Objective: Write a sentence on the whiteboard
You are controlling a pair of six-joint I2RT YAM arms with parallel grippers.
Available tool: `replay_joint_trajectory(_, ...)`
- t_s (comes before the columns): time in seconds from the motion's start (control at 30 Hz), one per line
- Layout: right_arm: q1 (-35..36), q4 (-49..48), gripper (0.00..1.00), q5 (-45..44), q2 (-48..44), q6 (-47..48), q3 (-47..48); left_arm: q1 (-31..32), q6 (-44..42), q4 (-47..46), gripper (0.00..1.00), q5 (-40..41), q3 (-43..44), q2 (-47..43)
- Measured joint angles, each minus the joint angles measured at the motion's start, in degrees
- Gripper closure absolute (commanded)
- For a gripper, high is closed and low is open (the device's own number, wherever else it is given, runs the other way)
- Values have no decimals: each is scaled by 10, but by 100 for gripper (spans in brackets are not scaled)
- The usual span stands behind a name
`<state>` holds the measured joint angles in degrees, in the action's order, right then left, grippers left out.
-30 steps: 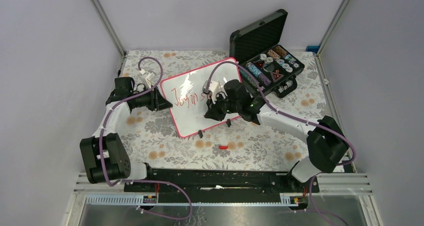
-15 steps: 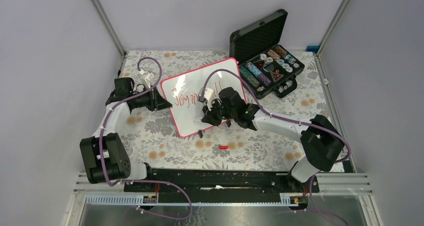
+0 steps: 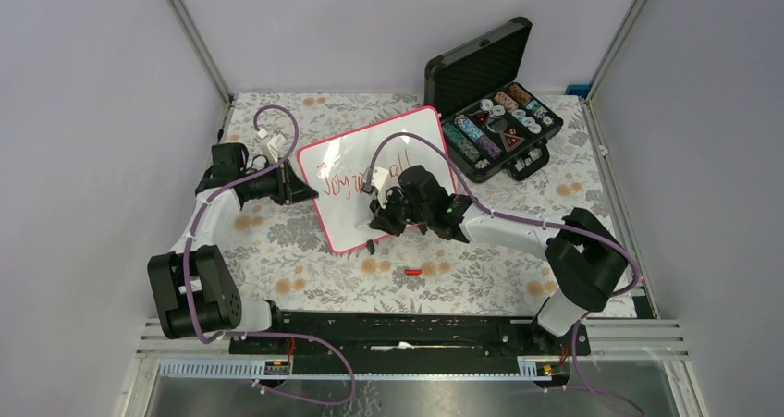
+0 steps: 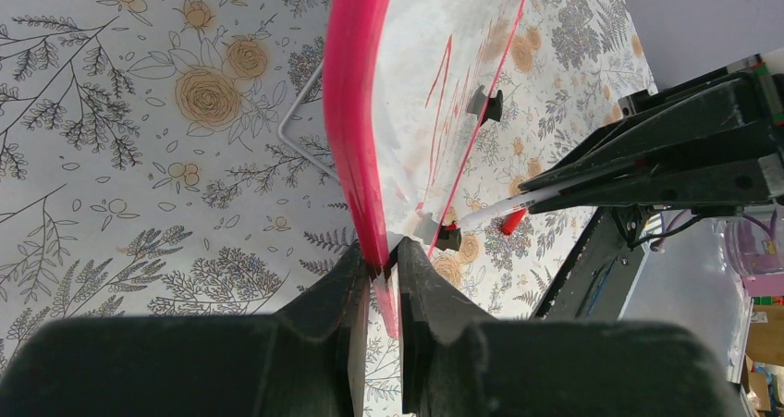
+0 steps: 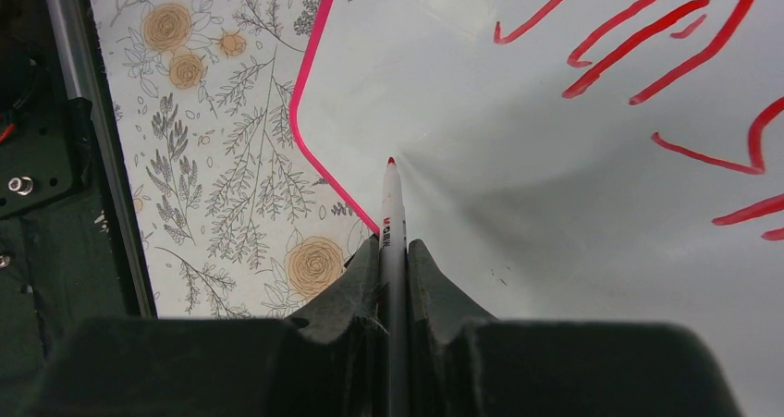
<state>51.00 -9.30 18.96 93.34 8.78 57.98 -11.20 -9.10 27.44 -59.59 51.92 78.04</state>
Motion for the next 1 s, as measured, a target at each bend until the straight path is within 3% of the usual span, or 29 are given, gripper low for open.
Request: replay_joint_trajectory(1.0, -17, 30, 100, -8, 11, 17, 13, 0, 1, -1, 100, 2, 0, 0)
